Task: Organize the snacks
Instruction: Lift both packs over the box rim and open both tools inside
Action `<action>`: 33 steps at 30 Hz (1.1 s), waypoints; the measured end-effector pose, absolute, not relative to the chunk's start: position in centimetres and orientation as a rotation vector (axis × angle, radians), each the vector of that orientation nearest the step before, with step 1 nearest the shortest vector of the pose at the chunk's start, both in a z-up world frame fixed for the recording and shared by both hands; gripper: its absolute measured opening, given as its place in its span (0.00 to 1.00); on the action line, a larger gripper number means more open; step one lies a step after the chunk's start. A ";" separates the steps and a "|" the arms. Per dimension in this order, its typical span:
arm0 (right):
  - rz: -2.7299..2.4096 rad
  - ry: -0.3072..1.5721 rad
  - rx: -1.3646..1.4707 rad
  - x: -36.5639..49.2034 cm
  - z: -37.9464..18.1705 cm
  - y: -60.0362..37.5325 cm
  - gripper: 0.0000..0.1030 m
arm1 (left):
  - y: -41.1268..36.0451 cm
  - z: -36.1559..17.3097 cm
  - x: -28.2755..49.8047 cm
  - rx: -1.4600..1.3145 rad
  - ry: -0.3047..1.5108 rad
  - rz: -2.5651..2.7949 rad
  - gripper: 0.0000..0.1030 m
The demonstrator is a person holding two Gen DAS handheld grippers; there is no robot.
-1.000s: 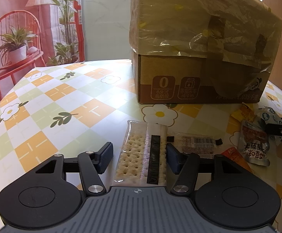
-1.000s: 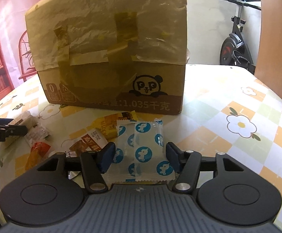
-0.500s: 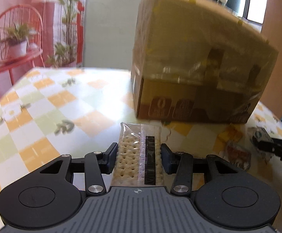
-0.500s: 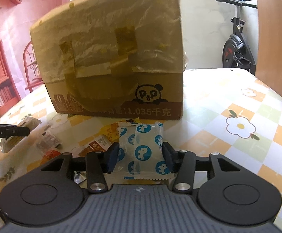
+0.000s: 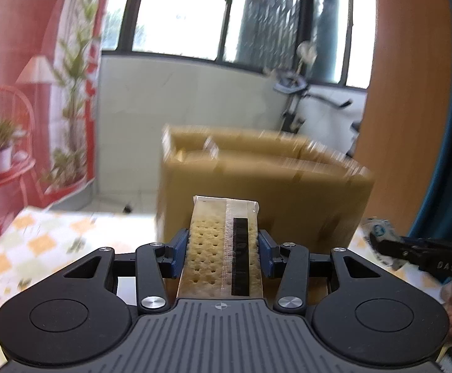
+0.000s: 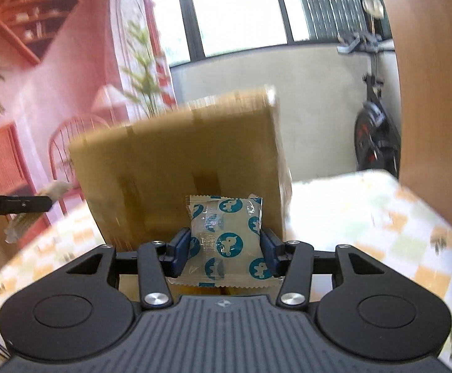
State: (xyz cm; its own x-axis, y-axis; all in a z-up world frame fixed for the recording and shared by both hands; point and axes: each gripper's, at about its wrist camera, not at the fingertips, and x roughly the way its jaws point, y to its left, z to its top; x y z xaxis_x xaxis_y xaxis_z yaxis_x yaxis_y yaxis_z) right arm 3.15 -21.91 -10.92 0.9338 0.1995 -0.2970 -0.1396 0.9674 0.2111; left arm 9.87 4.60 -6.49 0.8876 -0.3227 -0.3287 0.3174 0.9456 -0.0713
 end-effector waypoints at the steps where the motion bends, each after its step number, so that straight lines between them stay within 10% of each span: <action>1: 0.182 0.303 0.191 3.2 -10.1 -21.9 0.48 | 4.2 -5.8 10.3 -0.018 0.331 -0.345 0.48; 33: 0.149 0.351 0.207 23.2 -0.7 -23.3 0.49 | -3.4 -2.7 27.8 -0.021 0.462 -0.348 0.48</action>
